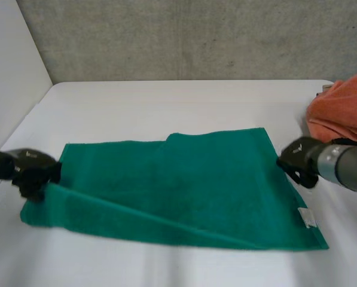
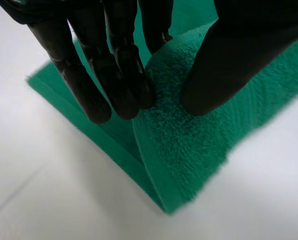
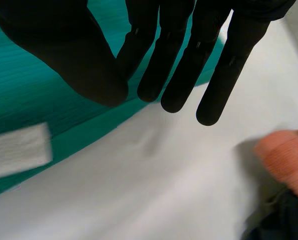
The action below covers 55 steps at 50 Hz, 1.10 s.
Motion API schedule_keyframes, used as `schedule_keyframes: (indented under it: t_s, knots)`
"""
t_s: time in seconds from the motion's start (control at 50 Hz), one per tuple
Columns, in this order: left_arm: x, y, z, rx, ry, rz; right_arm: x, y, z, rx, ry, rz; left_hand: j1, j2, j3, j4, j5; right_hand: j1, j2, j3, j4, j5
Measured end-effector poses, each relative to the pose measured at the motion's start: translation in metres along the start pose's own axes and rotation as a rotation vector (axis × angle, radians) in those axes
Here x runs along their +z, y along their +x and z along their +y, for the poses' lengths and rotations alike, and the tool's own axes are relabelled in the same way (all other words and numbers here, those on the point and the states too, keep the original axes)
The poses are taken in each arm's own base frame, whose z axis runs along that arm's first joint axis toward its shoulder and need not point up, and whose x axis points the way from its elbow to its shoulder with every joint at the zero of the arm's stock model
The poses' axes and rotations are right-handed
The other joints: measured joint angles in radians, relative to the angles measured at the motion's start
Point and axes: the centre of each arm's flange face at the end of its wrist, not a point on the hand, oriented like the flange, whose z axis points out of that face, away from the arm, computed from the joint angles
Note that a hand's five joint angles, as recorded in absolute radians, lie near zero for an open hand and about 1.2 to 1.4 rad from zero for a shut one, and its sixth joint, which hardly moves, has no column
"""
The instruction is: Fold the laundry.
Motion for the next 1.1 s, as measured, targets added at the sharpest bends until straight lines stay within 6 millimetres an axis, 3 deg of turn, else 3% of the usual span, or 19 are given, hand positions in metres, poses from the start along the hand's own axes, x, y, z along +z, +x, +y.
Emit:
schedule_keyframes:
  t_s: [0.18, 0.24, 0.28, 0.3, 0.38, 0.5, 0.6, 0.72, 0.92, 0.98, 1.02, 1.04, 1.06, 1.1]
  knots:
    - [0.036, -0.023, -0.030, -0.136, 0.080, -0.132, 0.042, 0.014, -0.020, 0.078, 0.119, 0.183, 0.000, 0.000, 0.000, 0.000, 0.000, 0.000, 0.000, 0.000, 0.000, 0.000]
    - [0.042, -0.025, -0.034, -0.164, 0.075, -0.155, 0.050, 0.017, -0.024, 0.091, 0.137, 0.218, 0.000, 0.000, 0.000, 0.000, 0.000, -0.007, -0.010, -0.006, -0.013, -0.019]
    - [0.044, -0.025, -0.035, -0.171, 0.071, -0.157, 0.051, 0.018, -0.025, 0.103, 0.140, 0.228, 0.000, 0.000, 0.000, 0.000, 0.000, -0.117, -0.137, -0.139, -0.145, -0.139]
    - [0.045, -0.024, -0.036, -0.177, 0.067, -0.156, 0.050, 0.019, -0.026, 0.127, 0.140, 0.235, 0.000, 0.000, 0.000, 0.000, 0.000, -0.384, -0.401, -0.395, -0.399, -0.418]
    - [0.045, -0.020, -0.037, -0.179, 0.061, -0.144, 0.037, 0.020, -0.031, 0.217, 0.146, 0.233, 0.000, 0.000, 0.000, 0.000, 0.000, -0.677, -0.720, -0.713, -0.723, -0.752]
    - [0.044, -0.017, -0.038, -0.173, 0.060, -0.136, 0.000, 0.018, -0.043, 0.347, 0.156, 0.197, 0.000, 0.000, 0.000, 0.000, 0.000, -0.823, -0.862, -0.871, -0.878, -0.913]
    - [0.042, -0.018, -0.038, -0.174, 0.060, -0.137, -0.029, 0.002, -0.041, 0.419, 0.067, 0.100, 0.000, 0.000, 0.000, 0.000, 0.000, -0.877, -0.925, -0.927, -0.924, -0.968]
    - [0.038, -0.017, -0.036, -0.177, 0.061, -0.134, -0.037, -0.016, -0.032, 0.392, -0.030, 0.032, 0.000, 0.000, 0.000, 0.000, 0.000, -0.877, -0.924, -0.927, -0.924, -0.968]
    - [0.035, -0.014, -0.034, -0.181, 0.056, -0.121, -0.025, -0.031, -0.012, 0.299, -0.128, 0.046, 0.000, 0.000, 0.000, 0.000, 0.000, -0.844, -0.881, -0.886, -0.899, -0.901]
    - [0.035, -0.015, -0.032, -0.184, 0.054, -0.120, -0.018, -0.037, -0.009, 0.288, -0.131, 0.052, 0.000, 0.000, 0.000, 0.000, 0.000, -0.672, -0.711, -0.715, -0.741, -0.738]
    - [0.036, -0.015, -0.031, -0.187, 0.052, -0.120, -0.012, -0.040, -0.007, 0.282, -0.126, 0.059, 0.000, 0.000, 0.000, 0.000, 0.000, -0.272, -0.330, -0.346, -0.363, -0.363]
    - [0.036, -0.015, -0.031, -0.187, 0.051, -0.120, -0.011, -0.041, -0.007, 0.281, -0.124, 0.061, 0.000, 0.000, 0.000, 0.000, 0.000, -0.252, -0.289, -0.306, -0.322, -0.343]
    - [0.037, -0.016, -0.030, -0.188, 0.050, -0.121, -0.006, -0.041, -0.006, 0.275, -0.116, 0.068, 0.000, 0.000, 0.000, 0.000, 0.000, -0.058, -0.105, -0.125, -0.138, -0.141]
    - [0.038, -0.018, -0.029, -0.190, 0.048, -0.123, -0.001, -0.042, -0.006, 0.268, -0.106, 0.077, 0.000, 0.000, 0.000, 0.000, 0.000, 0.001, -0.005, -0.020, -0.024, -0.040]
